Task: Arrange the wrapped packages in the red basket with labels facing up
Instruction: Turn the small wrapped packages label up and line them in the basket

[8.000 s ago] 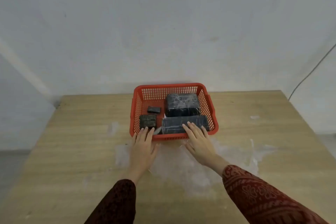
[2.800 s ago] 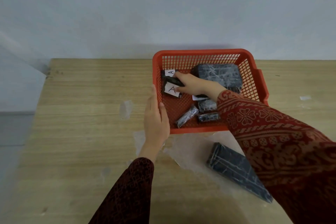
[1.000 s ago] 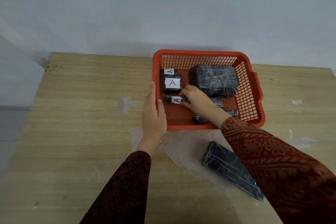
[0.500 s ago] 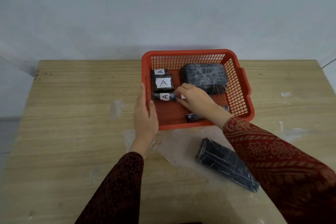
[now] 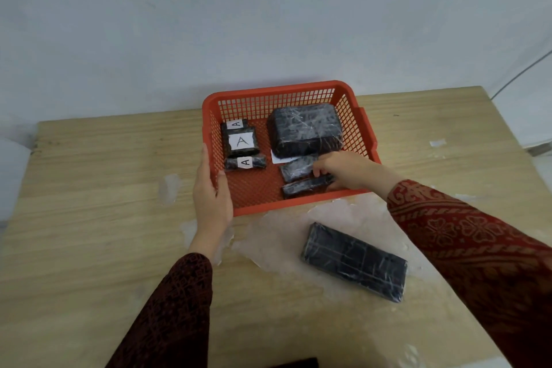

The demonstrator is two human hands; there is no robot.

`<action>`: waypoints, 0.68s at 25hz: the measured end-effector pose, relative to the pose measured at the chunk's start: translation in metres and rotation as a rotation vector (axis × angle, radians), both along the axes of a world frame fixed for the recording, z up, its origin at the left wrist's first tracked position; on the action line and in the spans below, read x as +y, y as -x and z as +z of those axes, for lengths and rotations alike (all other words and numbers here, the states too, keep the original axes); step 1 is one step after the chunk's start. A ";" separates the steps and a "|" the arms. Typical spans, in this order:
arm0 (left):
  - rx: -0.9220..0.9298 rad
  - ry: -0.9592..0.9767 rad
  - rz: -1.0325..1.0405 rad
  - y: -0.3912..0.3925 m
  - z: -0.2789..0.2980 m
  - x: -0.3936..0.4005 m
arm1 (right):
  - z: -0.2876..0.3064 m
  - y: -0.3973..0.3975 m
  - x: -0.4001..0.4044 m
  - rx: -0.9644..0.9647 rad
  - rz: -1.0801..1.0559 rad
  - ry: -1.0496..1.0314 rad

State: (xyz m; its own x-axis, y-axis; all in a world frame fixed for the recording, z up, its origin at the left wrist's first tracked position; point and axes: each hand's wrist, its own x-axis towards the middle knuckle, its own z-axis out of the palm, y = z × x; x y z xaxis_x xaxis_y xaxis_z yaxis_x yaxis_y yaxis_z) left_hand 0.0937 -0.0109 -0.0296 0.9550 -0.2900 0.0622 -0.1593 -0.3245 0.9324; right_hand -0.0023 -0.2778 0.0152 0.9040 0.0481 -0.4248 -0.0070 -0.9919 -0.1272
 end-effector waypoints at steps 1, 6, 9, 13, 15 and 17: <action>0.000 0.000 0.000 0.000 0.000 0.000 | -0.002 -0.003 0.000 0.001 0.035 0.038; 0.009 0.011 0.007 0.000 -0.001 -0.001 | -0.009 -0.005 -0.003 0.008 0.021 0.007; 0.015 0.018 0.011 -0.001 -0.003 -0.001 | -0.005 -0.008 0.001 0.067 -0.108 -0.243; 0.014 0.027 0.004 -0.001 -0.001 0.000 | -0.002 -0.034 0.030 0.097 -0.174 -0.527; 0.002 0.018 0.005 -0.001 0.000 0.001 | -0.007 -0.049 0.050 0.151 -0.136 -0.540; -0.001 0.015 0.005 0.000 0.001 0.000 | -0.014 -0.058 0.065 0.191 -0.072 -0.470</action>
State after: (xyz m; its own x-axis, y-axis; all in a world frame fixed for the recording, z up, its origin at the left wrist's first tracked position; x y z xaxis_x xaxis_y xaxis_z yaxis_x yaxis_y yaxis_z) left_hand 0.0941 -0.0106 -0.0283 0.9563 -0.2845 0.0678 -0.1589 -0.3108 0.9371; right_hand 0.0557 -0.2127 0.0010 0.8202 0.2144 -0.5305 -0.1397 -0.8241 -0.5489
